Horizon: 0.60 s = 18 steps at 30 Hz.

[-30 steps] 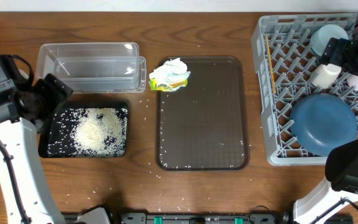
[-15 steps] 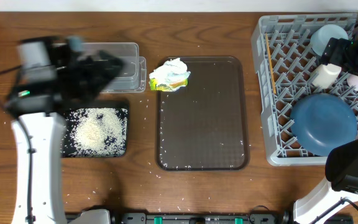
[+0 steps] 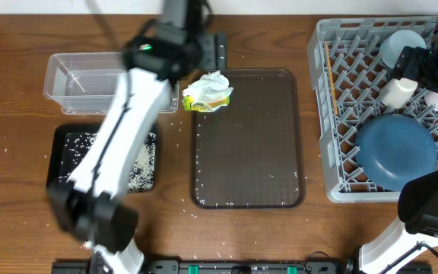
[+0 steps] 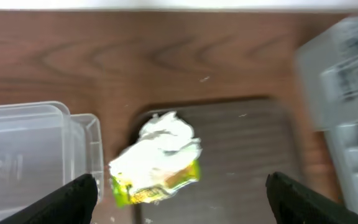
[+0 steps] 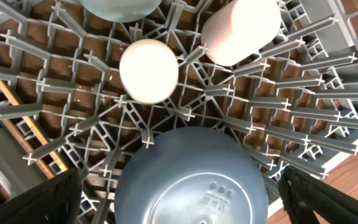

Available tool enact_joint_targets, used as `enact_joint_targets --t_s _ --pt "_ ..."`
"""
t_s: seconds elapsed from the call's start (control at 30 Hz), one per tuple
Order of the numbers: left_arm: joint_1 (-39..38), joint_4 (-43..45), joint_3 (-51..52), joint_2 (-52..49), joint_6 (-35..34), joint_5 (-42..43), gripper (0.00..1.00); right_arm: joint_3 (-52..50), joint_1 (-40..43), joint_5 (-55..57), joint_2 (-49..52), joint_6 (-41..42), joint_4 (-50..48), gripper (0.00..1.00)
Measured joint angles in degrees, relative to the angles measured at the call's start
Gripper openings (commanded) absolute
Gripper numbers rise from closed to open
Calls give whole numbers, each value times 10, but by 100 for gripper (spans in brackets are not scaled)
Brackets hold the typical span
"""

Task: Sort waste into correct bins and load items into the dishwasher rack
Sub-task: 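Reach the left gripper to the white tissue on the brown tray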

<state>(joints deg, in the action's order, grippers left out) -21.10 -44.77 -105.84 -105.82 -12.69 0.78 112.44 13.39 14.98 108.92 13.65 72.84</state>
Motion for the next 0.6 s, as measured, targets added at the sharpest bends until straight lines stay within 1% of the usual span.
enact_joint_targets --t_s 0.13,0.3,0.6 --pt "-16 37 0 -76 24 -42 89 0 0 0 0 0 0 99" --pt "-19 79 0 -143 38 -70 89 0 0 0 0 0 0 99" --pt "-19 86 0 -225 40 -89 89 0 0 0 0 0 0 99"
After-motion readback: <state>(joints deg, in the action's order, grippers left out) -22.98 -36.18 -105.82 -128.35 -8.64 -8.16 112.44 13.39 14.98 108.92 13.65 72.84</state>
